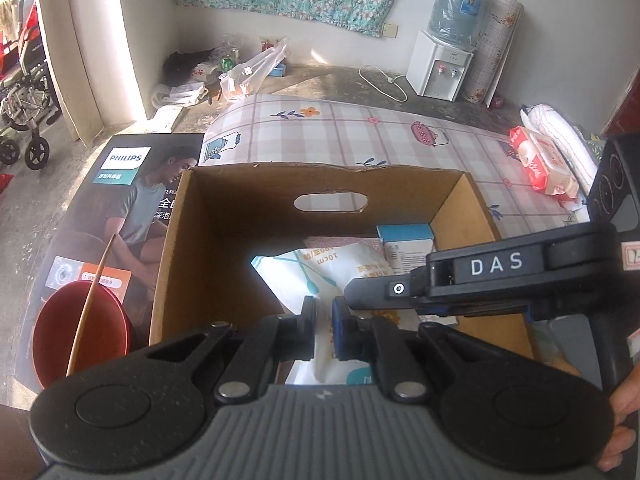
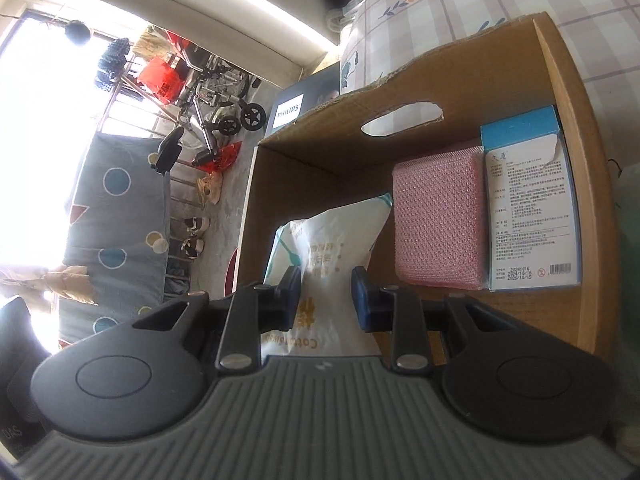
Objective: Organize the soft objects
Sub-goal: 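Carry the cotton-swab bag with the left gripper into the box and release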
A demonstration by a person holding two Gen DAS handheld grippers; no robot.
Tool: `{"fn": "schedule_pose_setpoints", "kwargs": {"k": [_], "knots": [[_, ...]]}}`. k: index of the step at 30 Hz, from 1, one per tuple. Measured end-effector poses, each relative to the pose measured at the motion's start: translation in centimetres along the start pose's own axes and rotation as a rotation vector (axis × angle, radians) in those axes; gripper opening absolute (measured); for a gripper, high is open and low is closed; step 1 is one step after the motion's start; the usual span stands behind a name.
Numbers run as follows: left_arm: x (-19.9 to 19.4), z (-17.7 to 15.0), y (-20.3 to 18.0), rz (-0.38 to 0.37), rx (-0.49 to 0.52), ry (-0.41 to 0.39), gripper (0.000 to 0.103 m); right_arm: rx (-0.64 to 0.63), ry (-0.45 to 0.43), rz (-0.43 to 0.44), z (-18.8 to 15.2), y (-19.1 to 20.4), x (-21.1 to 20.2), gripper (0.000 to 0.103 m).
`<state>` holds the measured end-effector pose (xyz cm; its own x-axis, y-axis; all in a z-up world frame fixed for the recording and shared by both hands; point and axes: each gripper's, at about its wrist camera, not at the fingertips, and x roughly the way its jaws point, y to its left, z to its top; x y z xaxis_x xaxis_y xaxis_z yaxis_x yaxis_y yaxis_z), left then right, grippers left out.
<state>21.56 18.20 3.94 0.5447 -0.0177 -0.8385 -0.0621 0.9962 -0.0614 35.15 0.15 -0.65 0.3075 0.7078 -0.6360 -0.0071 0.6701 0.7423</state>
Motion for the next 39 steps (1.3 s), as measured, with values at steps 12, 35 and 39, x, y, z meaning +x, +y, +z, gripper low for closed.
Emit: {"fn": "schedule_pose_setpoints", "kwargs": {"k": [12,35,39], "knots": [[7.5,2.3,1.6,0.184,0.116,0.026,0.005,0.132,0.006,0.001,4.5,-3.1,8.3,0.029],[7.7,-3.3,2.5,-0.023,0.03,0.298,0.018,-0.089,-0.09,0.095,-1.7,-1.5,-6.4,0.044],[9.8,-3.4,3.6,-0.01,-0.044,0.314,0.018,-0.154,-0.091,0.06,-5.6,-2.6,-9.9,0.045]]}}
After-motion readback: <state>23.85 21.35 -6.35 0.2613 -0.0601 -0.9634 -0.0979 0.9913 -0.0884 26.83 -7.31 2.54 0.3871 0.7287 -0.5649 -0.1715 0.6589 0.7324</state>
